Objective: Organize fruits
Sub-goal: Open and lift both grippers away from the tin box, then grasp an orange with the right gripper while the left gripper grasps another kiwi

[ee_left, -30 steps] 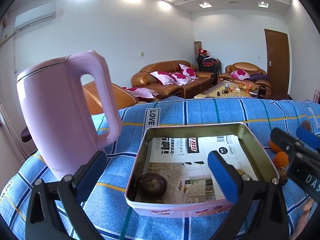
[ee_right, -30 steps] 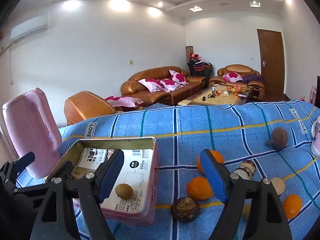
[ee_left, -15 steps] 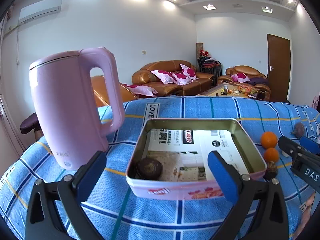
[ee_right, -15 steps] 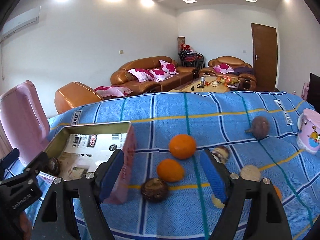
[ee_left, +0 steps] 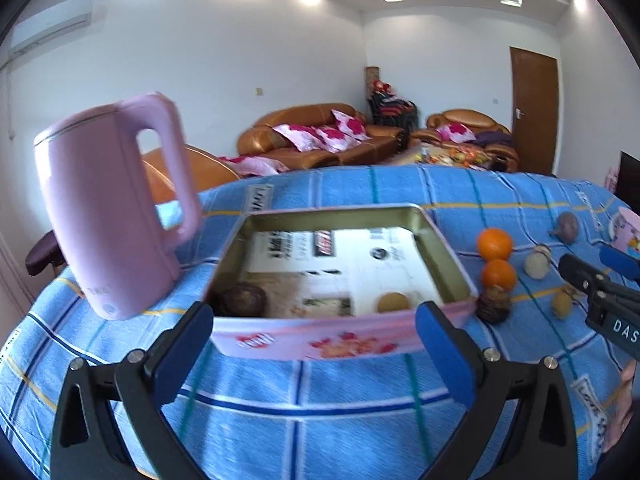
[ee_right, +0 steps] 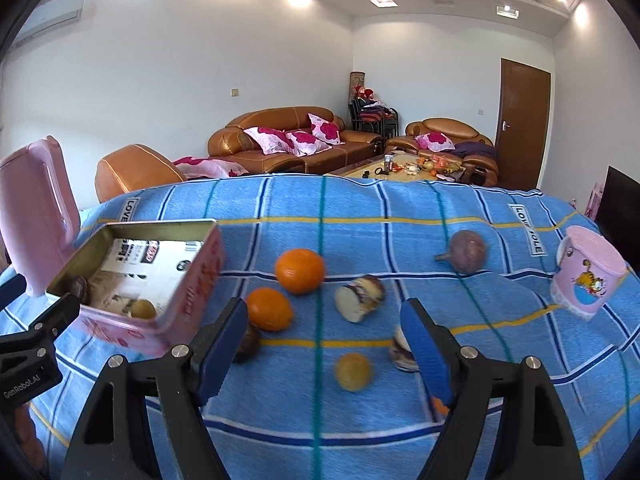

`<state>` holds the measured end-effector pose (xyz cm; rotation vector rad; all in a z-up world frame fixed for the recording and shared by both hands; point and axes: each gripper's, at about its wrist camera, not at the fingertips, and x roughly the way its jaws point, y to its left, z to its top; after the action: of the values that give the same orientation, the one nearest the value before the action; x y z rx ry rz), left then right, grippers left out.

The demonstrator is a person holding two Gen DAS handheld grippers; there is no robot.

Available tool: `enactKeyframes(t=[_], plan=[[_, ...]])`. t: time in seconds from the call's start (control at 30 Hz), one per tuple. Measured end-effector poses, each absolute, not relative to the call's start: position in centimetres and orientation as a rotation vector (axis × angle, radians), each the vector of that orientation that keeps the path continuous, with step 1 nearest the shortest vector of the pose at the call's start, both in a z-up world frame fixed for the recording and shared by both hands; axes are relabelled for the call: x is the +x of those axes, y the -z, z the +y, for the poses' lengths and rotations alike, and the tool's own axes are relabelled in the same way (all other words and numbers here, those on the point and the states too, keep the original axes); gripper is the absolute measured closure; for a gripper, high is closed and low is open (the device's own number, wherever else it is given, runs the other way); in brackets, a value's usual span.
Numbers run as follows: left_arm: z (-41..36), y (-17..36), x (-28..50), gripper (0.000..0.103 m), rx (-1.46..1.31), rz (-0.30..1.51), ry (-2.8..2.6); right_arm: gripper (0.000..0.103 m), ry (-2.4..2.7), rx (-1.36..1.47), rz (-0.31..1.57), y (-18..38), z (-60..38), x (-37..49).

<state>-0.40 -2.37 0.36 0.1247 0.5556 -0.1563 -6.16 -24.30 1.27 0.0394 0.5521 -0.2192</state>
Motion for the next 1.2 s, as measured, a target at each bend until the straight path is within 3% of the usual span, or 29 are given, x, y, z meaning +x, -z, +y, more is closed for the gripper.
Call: enactKeyframes(t=[0.6,0.8,0.83,0.9,1.07,1.13,1.17,1.2], plan=[[-11.0,-0.5,-1.9,0.0,0.144,0.649,0.35,0.023,0.111,0.023,0.679,0.0,-34.5,-9.4],[-12.2,0.3,-2.0,0.0,0.136,0.702,0.39,0.024,0.016,-0.058,0.77,1.1,-32.7,-8.3],[-12.3,0.3,-2.1,0.0,0.136,0.702,0.392,0.025,0.01,-0.083,0.794,1.5,-32.1,-7.9],[-12.7,0.3,-2.2,0.0,0.148,0.697,0.392,0.043,-0.015,-0.1,0.84,2.1,-31.6,-7.2],[-13.9,-0.1,-2.1,0.001,0.16,0.696,0.422,0.051,-0.043,-0.035,0.894,3.0,-32.7,-6.4],[-14.6,-0.2,-2.1,0.001,0.165,0.699,0.448,0.058,-0.037,0.005,0.892,3.1,-33.5,-6.4],[-15.1,-0.2,-2.1,0.001,0.174,0.702,0.462,0.067,-0.032,0.015,0.889,3.0,-33.6,-6.6],[-15.5,-0.1,-2.0,0.001,0.183,0.704,0.47,0.067,-0.036,0.027,0.887,3.0,-33.8,-6.6]])
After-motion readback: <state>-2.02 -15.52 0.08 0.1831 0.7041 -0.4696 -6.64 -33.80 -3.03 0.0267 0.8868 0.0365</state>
